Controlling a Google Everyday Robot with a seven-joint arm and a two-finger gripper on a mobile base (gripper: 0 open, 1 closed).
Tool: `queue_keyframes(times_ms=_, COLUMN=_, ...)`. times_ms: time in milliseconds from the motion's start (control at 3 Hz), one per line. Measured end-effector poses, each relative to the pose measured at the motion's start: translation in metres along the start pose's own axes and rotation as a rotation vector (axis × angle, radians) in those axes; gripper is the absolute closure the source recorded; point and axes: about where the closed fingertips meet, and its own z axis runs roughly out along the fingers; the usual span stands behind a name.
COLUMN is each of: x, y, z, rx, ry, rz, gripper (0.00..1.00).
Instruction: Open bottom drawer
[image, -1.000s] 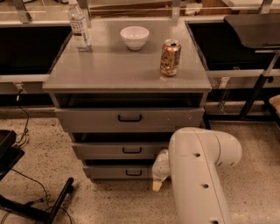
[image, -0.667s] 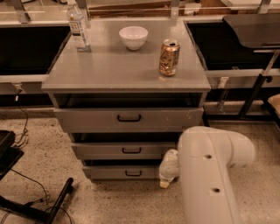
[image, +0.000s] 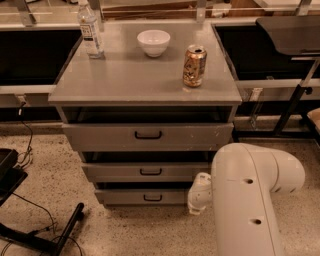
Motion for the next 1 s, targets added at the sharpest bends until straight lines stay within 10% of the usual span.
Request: queue_keyframes(times_ms=1000, x=-0.075, y=-0.004, z=0.027, rx=0.025, ry=-0.118, rz=-0.110, gripper=0.00)
